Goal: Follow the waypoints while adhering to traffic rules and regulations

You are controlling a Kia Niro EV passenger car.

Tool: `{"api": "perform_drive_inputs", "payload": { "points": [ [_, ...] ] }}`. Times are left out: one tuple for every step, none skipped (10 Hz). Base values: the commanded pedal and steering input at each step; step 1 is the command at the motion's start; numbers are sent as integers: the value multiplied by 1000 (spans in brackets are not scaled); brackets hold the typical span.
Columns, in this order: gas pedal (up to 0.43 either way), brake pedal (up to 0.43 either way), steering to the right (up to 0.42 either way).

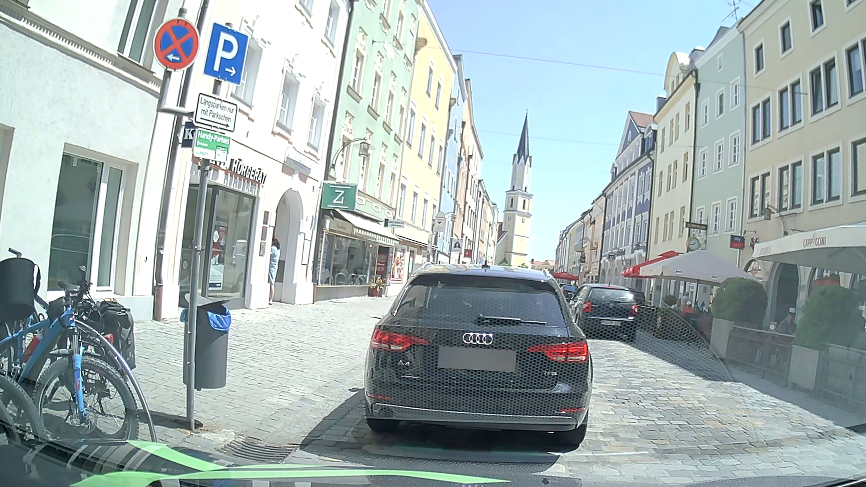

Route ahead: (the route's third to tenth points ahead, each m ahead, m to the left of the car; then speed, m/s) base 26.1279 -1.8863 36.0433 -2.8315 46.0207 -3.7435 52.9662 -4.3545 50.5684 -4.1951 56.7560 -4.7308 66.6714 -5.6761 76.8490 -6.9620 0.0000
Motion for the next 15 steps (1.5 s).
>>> {"api": "perform_drive_inputs", "payload": {
  "points": [
    [0, 280, 384],
    [0, 280, 384],
    [0, 280, 384],
    [0, 280, 384],
    [0, 280, 384],
    [0, 280, 384],
    [0, 280, 384],
    [0, 280, 384],
    [0, 280, 384],
    [0, 287, 384],
    [0, 280, 384],
    [0, 280, 384],
    [0, 280, 384],
    [0, 280, 384],
    [0, 280, 384]
  ]
}}
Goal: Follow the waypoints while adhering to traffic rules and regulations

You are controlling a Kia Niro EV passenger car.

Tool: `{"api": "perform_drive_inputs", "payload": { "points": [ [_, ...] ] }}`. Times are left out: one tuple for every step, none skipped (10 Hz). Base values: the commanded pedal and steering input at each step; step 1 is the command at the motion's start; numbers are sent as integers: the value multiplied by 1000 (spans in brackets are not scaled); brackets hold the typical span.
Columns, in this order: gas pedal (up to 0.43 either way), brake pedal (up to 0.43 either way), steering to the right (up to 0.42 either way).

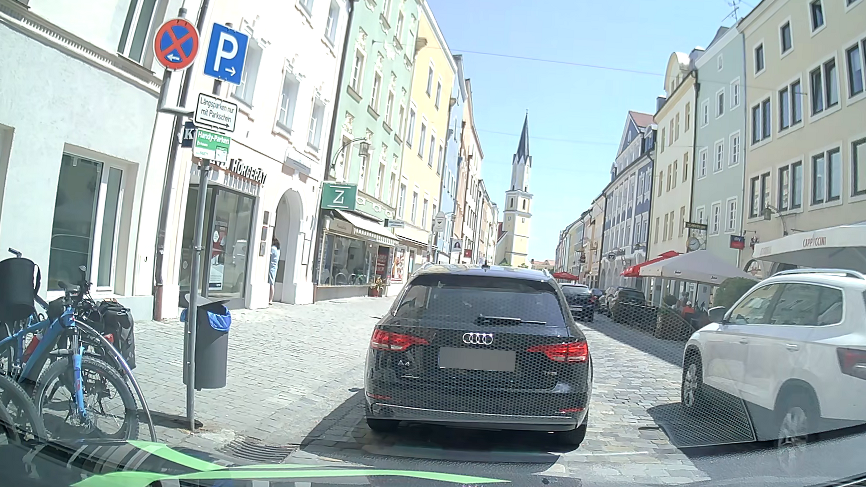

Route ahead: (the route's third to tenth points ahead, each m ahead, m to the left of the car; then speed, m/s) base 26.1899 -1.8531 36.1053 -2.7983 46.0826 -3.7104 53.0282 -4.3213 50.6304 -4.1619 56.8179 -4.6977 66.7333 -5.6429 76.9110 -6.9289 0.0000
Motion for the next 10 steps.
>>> {"api": "perform_drive_inputs", "payload": {
  "points": [
    [0, 280, 384],
    [0, 280, 384],
    [0, 280, 384],
    [0, 280, 384],
    [0, 280, 384],
    [0, 280, 384],
    [0, 280, 384],
    [0, 280, 384],
    [0, 280, 384],
    [0, 280, 384]
  ]
}}
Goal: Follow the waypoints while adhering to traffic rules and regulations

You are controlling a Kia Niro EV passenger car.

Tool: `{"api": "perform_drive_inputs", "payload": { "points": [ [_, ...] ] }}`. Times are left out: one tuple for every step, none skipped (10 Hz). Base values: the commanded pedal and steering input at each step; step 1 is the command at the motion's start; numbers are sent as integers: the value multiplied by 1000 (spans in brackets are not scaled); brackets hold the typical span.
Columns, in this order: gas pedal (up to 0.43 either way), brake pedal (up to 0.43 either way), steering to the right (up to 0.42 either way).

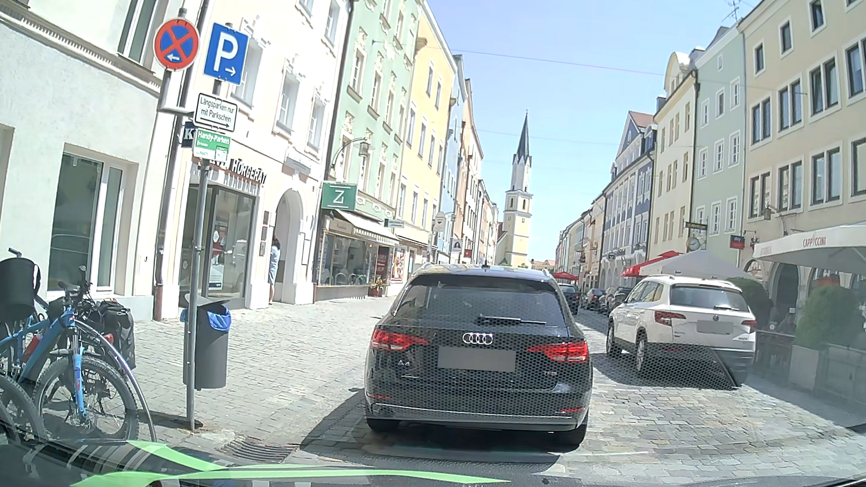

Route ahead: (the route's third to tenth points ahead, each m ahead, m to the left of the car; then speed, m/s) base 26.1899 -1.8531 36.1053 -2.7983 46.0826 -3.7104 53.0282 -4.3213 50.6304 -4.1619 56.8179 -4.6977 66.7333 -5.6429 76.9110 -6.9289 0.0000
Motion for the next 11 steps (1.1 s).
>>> {"api": "perform_drive_inputs", "payload": {
  "points": [
    [0, 280, 384],
    [0, 280, 384],
    [0, 280, 384],
    [0, 280, 384],
    [0, 280, 384],
    [0, 280, 384],
    [0, 280, 384],
    [0, 280, 384],
    [0, 280, 384],
    [0, 280, 384],
    [0, 280, 384]
  ]
}}
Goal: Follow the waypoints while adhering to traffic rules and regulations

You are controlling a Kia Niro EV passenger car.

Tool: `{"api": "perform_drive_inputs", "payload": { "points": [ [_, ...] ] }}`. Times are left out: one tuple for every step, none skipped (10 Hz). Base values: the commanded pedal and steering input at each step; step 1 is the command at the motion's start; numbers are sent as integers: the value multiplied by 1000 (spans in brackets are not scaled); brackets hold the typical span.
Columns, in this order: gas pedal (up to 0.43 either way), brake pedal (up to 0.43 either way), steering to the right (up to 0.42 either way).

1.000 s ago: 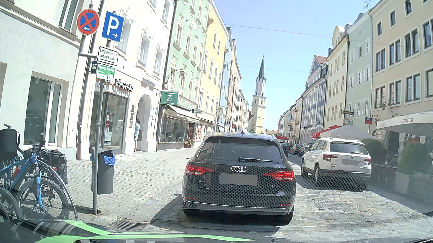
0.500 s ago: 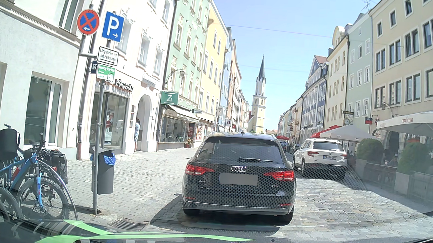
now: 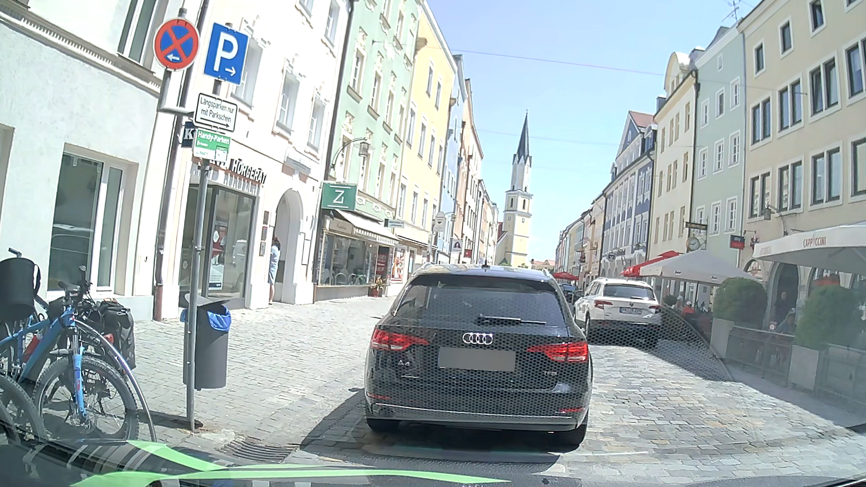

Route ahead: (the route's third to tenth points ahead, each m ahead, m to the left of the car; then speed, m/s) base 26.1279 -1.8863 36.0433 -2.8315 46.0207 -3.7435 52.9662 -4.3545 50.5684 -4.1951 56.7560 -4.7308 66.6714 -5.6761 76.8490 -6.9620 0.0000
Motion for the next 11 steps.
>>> {"api": "perform_drive_inputs", "payload": {
  "points": [
    [0, 280, 384],
    [0, 280, 384],
    [0, 280, 384],
    [0, 280, 384],
    [0, 287, 384],
    [0, 287, 384],
    [0, 280, 384],
    [0, 280, 384],
    [0, 280, 384],
    [0, 287, 384],
    [0, 280, 384]
  ]
}}
